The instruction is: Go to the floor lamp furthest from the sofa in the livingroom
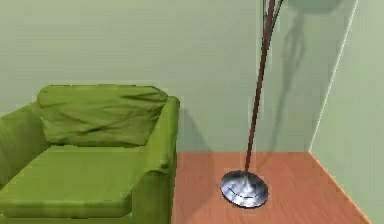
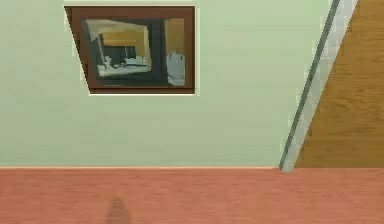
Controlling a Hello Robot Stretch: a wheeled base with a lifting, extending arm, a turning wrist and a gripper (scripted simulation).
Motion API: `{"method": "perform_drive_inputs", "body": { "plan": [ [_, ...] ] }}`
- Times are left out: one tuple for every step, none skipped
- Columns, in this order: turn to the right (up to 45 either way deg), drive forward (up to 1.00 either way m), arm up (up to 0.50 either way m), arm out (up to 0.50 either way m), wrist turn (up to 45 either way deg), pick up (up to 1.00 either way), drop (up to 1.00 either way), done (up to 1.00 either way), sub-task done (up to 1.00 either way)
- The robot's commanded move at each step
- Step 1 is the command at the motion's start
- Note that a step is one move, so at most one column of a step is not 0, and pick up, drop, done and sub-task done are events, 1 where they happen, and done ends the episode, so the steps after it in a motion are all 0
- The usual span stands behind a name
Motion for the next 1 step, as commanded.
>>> {"method": "perform_drive_inputs", "body": {
  "plan": [
    [-45.0, 0.0, 0.0, 0.0, 0.0, 0.0, 0.0, 0.0, 0.0]
  ]
}}
